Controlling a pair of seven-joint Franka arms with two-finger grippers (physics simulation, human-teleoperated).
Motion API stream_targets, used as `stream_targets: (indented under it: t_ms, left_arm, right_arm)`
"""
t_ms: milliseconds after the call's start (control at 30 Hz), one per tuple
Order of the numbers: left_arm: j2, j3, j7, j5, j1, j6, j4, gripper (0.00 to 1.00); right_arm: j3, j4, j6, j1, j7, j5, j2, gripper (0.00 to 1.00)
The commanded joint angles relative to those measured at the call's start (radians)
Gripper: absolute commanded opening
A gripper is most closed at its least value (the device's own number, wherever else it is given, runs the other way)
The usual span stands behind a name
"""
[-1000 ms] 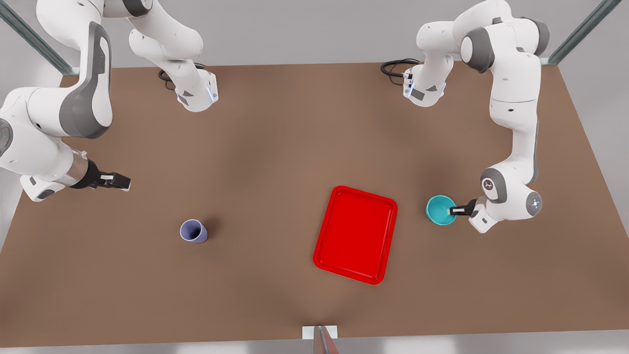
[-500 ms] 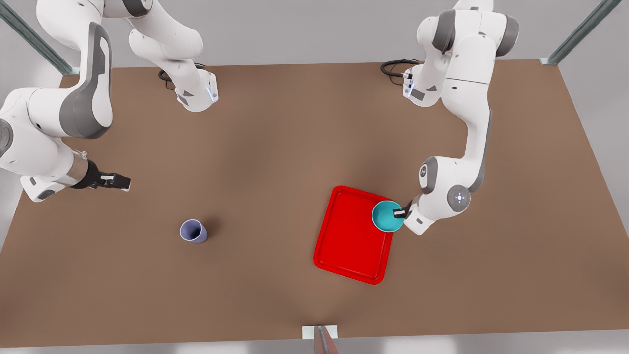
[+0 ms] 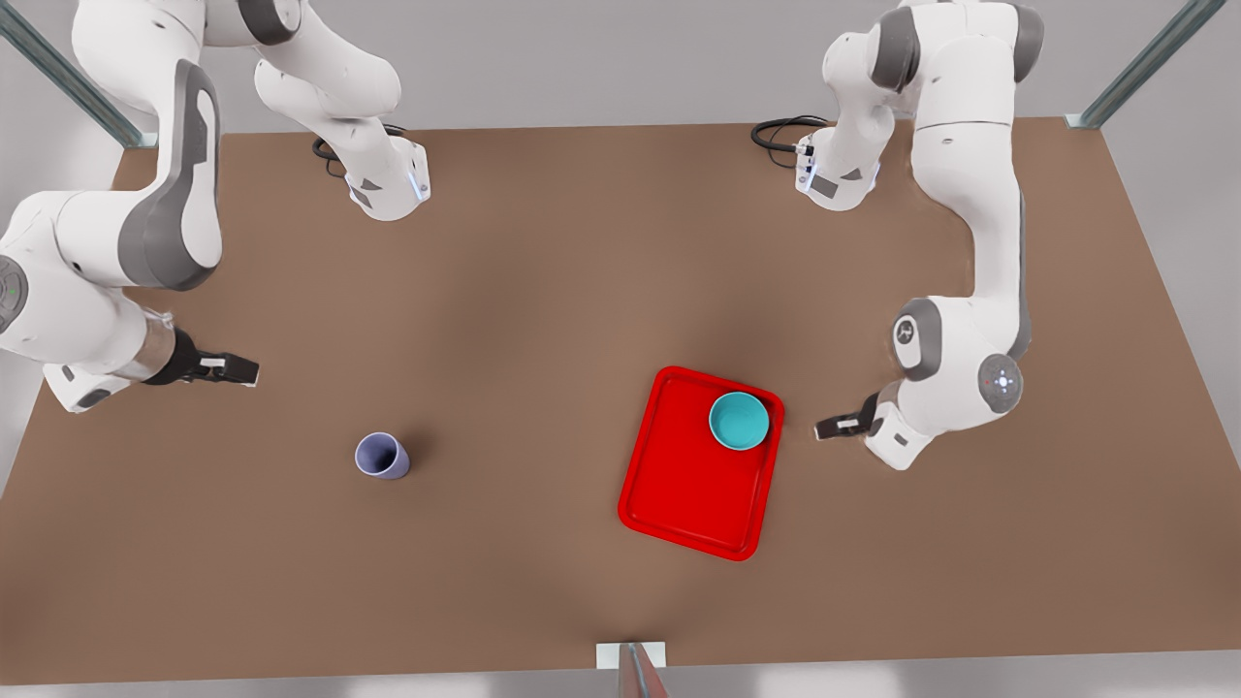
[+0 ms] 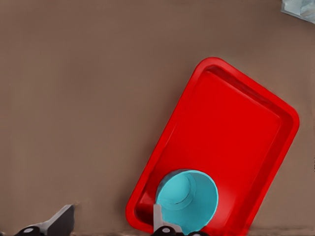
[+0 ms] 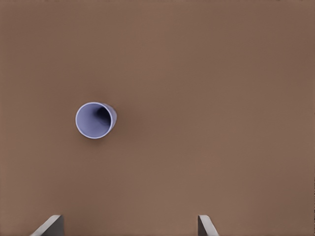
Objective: Place the bowl on the tray with the left arm and the cup on the tray with the right arm
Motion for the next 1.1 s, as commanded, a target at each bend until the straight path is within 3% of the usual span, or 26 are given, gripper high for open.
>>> stream_targets:
  t_ms: [0, 67, 133, 267, 400, 900, 967, 1000, 1033, 1067]
  left_arm:
    - [-0.041, 0.0, 0.05, 0.24, 0.015, -0.047, 0.001, 1.0]
    - [-0.193, -0.011, 0.071, 0.33, 0.027, -0.294, 0.004, 1.0]
    - [-0.266, -0.015, 0.087, 0.374, 0.027, -0.366, 0.003, 1.0]
    - [-0.253, -0.012, 0.085, 0.417, 0.027, -0.394, 0.064, 1.0]
    - [-0.253, -0.015, 0.088, 0.424, 0.026, -0.396, 0.095, 1.0]
    - [-0.259, -0.035, 0.079, 0.426, 0.014, -0.425, 0.106, 1.0]
    - [-0.257, -0.037, 0.079, 0.426, 0.014, -0.428, 0.107, 1.0]
    - [-0.257, -0.037, 0.079, 0.426, 0.014, -0.428, 0.107, 1.0]
    - [-0.257, -0.037, 0.079, 0.426, 0.014, -0.428, 0.107, 1.0]
    - [-0.257, -0.037, 0.079, 0.426, 0.014, -0.428, 0.107, 1.0]
  right_arm:
    - [0.0, -0.001, 0.021, -0.001, 0.0, -0.001, 0.008, 1.0]
    - [0.0, -0.019, 0.064, 0.002, -0.004, -0.003, 0.041, 1.0]
    - [0.003, -0.099, 0.144, 0.029, -0.003, -0.004, 0.039, 1.0]
    - [0.003, -0.279, 0.348, 0.071, 0.0, -0.001, 0.056, 1.0]
    - [0.003, -0.285, 0.495, 0.062, 0.002, 0.002, 0.171, 1.0]
    - [0.003, -0.289, 0.615, 0.097, 0.011, 0.037, 0.32, 1.0]
    - [0.003, -0.289, 0.602, 0.103, 0.011, 0.037, 0.317, 0.52]
    - [0.003, -0.289, 0.595, 0.103, 0.011, 0.037, 0.317, 0.36]
    - [0.003, -0.288, 0.592, 0.103, 0.011, 0.037, 0.315, 0.24]
    - [0.005, -0.286, 0.583, 0.103, 0.008, 0.037, 0.315, 0.21]
